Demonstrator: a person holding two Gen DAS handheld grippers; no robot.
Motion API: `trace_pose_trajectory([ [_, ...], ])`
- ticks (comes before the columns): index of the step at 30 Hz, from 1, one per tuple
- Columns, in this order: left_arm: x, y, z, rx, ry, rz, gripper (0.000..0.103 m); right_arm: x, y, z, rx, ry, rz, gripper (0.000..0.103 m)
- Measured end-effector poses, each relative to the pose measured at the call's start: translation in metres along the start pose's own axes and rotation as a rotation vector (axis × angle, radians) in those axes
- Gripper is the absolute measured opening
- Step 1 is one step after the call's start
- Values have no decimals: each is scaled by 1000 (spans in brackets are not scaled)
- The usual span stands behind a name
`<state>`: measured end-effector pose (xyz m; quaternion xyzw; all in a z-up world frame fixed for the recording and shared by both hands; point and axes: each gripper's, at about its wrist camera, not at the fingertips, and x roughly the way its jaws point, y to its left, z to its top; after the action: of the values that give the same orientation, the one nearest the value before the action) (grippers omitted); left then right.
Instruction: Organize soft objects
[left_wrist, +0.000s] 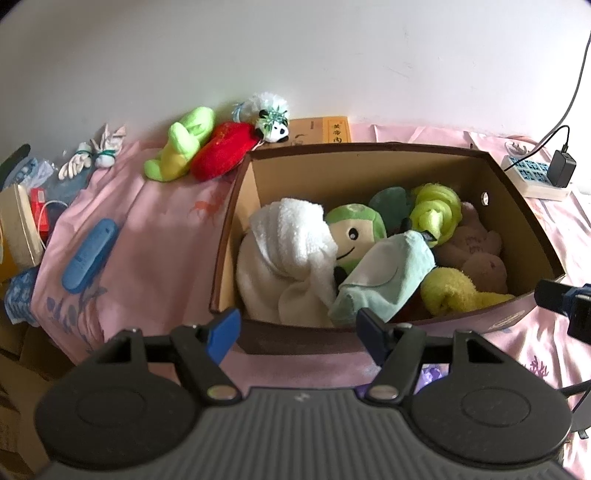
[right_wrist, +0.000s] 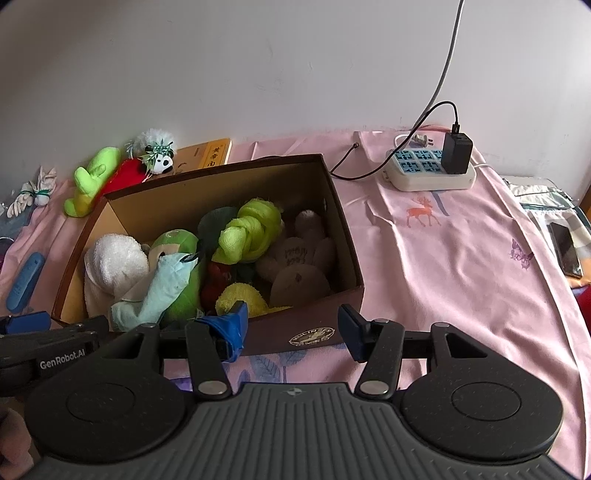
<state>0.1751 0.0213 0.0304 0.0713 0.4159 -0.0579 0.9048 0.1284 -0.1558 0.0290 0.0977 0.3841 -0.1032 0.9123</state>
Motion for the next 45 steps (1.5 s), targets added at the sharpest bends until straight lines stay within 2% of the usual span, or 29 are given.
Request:
trace_pose_trajectory([
  [28,-1,2,0,-1,-19,27,69,-7,3,-3,-19,-34,44,39],
  [45,-2,1,-2,-7,-22,12,69,-8,3,-4,-19,-34,46,39],
])
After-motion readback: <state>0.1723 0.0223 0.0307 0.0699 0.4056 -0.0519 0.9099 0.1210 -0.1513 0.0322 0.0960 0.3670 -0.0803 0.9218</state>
